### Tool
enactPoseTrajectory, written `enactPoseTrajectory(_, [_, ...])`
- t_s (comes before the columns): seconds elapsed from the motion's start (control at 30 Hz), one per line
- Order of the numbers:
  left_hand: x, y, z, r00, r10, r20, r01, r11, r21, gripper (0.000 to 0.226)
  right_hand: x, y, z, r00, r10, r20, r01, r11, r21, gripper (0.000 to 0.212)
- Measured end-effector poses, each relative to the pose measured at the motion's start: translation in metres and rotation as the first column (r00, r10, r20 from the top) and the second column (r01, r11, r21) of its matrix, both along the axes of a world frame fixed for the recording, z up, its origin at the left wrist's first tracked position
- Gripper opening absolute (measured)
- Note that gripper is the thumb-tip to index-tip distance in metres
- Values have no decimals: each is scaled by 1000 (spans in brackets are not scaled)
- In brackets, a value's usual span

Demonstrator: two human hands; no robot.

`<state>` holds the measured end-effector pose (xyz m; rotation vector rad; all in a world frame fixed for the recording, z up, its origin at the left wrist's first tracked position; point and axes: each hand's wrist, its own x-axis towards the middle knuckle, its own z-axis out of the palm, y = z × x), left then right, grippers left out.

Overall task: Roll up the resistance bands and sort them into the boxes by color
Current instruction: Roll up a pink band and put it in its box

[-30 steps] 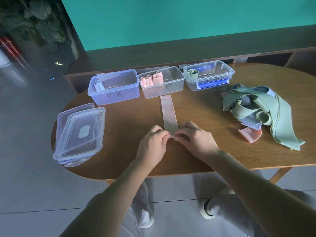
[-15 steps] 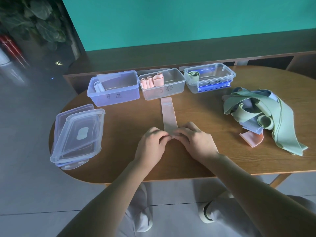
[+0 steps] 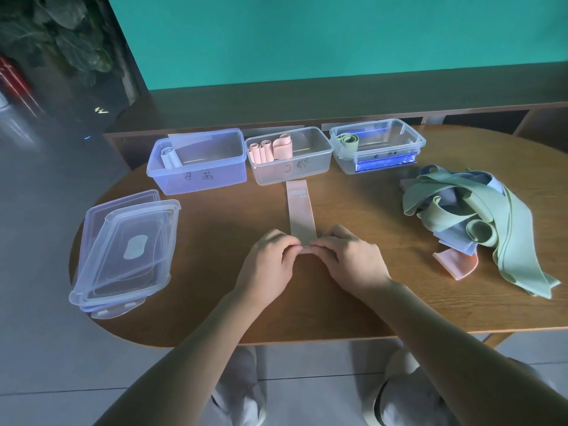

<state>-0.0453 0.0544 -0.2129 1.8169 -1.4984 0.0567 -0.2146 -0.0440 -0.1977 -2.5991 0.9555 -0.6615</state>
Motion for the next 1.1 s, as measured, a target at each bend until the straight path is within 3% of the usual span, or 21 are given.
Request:
enactPoseTrajectory(0.1, [0, -3, 3, 1000, 4, -25, -3, 998, 57, 20, 0, 0, -1, 1000, 8, 12, -8, 1000, -19, 23])
enactPoseTrajectory(0.57, [11, -18, 3, 1000, -3, 7, 3, 998, -56, 8, 12, -21, 0, 999, 24, 29, -26, 998, 55, 24])
enactPoseTrajectory(0.9, [21, -33, -7, 1000, 17, -12, -17, 1000, -4, 4, 14, -26, 1, 994, 85, 76, -92, 991, 93, 19])
enactPoseTrajectory(1.1, [18, -30, -3, 998, 39, -47, -39, 999, 2, 6, 16, -32, -6, 993, 39, 115, -50, 994, 96, 14])
